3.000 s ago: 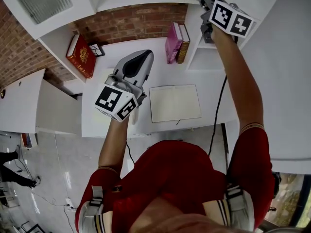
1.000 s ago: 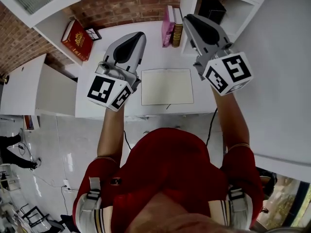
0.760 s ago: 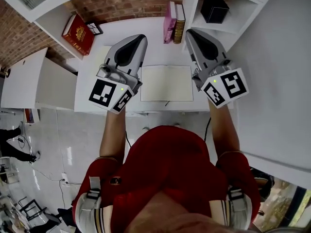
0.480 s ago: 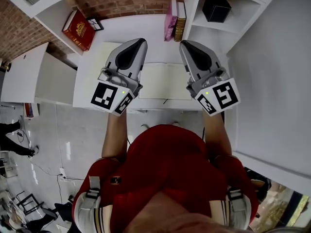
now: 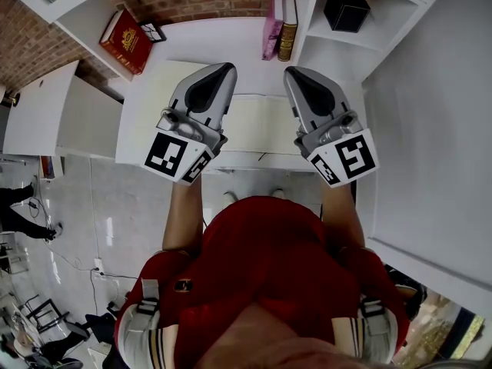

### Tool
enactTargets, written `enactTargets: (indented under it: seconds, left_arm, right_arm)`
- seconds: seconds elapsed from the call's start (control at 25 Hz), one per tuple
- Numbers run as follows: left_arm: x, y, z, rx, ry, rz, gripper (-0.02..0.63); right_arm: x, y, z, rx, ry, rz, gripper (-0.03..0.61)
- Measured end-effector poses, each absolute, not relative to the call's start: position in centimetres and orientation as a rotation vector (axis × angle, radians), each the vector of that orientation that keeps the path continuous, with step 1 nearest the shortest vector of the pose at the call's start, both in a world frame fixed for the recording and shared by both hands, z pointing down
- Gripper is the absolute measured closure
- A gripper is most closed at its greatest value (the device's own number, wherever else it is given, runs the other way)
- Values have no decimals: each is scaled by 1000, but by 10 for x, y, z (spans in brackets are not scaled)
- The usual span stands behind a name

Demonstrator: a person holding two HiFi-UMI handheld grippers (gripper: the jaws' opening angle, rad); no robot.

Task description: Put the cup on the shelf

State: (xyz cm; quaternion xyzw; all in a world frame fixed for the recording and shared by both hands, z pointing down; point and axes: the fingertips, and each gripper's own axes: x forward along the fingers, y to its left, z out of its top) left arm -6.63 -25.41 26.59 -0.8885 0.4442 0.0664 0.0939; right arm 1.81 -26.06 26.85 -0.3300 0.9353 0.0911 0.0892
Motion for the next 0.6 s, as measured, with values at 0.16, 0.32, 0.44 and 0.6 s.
enactTargets:
  seconds: [0.16,0.32,0.44,0.6]
  left_arm:
    - [-67,-254,268,-2639,1322,193,607]
    - [-71,-254,270,-2643,1322,191,607]
    - [-73,-253,270,-2644,1319,193,607]
    - [-75,-251,268,-2645,1309,202,607]
  right_arm:
    - [19,-261,270,-982,2784,268,581]
    - [16,-260,271,-984,2785,268,581]
    - [14,-258,270,-986,2785,275,581]
    - [11,-255,268,-993,2783,291,581]
